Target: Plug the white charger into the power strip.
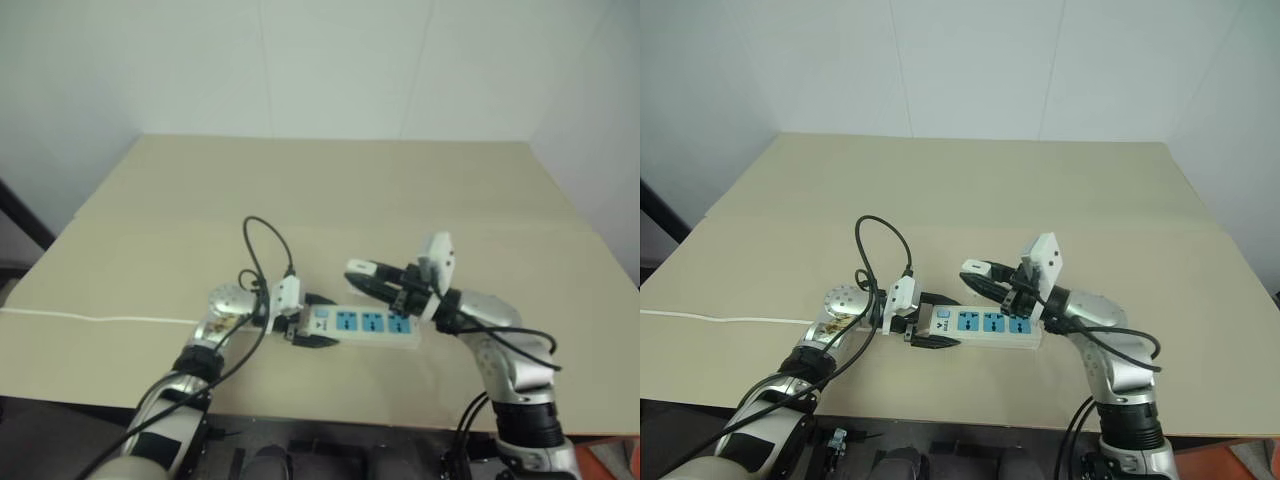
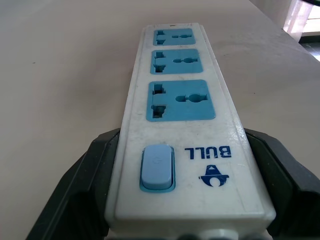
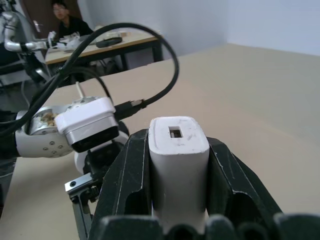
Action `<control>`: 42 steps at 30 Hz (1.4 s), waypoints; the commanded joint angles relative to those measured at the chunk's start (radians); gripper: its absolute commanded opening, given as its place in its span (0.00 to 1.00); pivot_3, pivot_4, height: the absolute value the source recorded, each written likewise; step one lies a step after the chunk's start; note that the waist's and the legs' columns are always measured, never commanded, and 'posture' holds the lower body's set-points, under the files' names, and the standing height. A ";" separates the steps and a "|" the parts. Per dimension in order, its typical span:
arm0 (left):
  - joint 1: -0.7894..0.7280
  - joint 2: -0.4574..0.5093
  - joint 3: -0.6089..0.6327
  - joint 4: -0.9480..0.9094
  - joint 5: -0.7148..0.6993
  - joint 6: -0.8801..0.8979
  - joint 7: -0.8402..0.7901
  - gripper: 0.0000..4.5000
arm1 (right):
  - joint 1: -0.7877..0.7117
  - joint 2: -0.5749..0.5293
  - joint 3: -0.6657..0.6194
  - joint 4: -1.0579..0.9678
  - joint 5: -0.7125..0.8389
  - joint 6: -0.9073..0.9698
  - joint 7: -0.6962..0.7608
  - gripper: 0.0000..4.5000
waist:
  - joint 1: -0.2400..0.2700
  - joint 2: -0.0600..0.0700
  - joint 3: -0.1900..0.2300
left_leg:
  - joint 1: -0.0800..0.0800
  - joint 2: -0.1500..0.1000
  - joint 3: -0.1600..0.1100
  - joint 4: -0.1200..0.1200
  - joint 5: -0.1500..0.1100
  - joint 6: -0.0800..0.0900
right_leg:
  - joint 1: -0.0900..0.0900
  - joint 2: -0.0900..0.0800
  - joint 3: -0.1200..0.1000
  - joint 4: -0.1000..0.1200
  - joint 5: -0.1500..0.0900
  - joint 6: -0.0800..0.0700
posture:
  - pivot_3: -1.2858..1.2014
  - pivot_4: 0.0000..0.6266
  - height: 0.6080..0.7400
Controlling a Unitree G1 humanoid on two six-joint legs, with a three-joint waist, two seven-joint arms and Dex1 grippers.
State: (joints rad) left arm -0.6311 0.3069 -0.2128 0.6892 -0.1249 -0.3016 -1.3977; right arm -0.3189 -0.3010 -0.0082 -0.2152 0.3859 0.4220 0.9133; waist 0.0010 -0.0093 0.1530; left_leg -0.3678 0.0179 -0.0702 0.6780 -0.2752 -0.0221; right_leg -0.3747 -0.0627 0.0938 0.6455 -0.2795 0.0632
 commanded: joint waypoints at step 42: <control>0.045 0.024 -0.042 -0.033 0.032 0.046 -0.012 0.74 | -0.043 -0.023 0.151 0.366 -0.080 -0.469 0.150 0.26 | -0.016 0.000 0.000 | 0.000 0.000 0.000 -0.001 0.000 0.000 | 0.000 0.000 0.000 -0.001 0.000 0.000 | 0.52 0.24 1.00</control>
State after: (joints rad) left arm -0.6143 0.3281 -0.2133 0.6442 -0.1267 -0.2649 -1.4055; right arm -0.3703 -0.3090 0.1437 0.1491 0.3138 -0.0260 1.0488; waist -0.0149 -0.0092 0.1533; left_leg -0.3681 0.0181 -0.0707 0.6768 -0.2752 -0.0220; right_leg -0.3750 -0.0627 0.0937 0.6439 -0.2796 0.0632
